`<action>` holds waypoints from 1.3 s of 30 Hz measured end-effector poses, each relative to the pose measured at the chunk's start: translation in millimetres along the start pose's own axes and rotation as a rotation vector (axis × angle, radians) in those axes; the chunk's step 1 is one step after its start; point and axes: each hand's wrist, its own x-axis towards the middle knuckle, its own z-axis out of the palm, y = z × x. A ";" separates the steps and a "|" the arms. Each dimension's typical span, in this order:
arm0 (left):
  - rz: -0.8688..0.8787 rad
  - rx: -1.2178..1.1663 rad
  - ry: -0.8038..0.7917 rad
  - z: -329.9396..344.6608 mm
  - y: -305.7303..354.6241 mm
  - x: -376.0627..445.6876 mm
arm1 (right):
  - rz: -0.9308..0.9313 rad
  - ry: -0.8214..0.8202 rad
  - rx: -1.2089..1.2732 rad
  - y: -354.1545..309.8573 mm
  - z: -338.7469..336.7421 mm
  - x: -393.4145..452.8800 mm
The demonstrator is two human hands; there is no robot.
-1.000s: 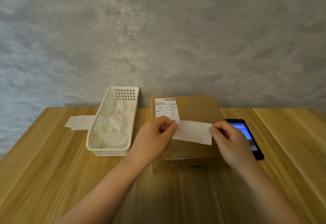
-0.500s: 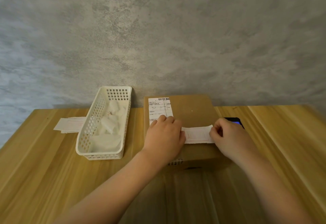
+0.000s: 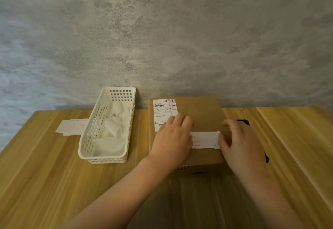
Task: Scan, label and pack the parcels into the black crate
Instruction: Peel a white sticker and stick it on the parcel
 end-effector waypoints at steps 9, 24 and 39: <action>0.235 0.047 -0.099 11.2 -16.4 -29.4 | -0.223 -0.248 0.084 15.3 8.3 -18.4; 0.166 0.185 -0.288 -4.6 -21.1 -46.9 | 0.143 -0.144 0.416 9.4 12.3 -20.4; -0.472 -0.511 0.009 -2.2 -36.6 -86.8 | 0.389 -0.239 0.890 28.4 12.4 -42.8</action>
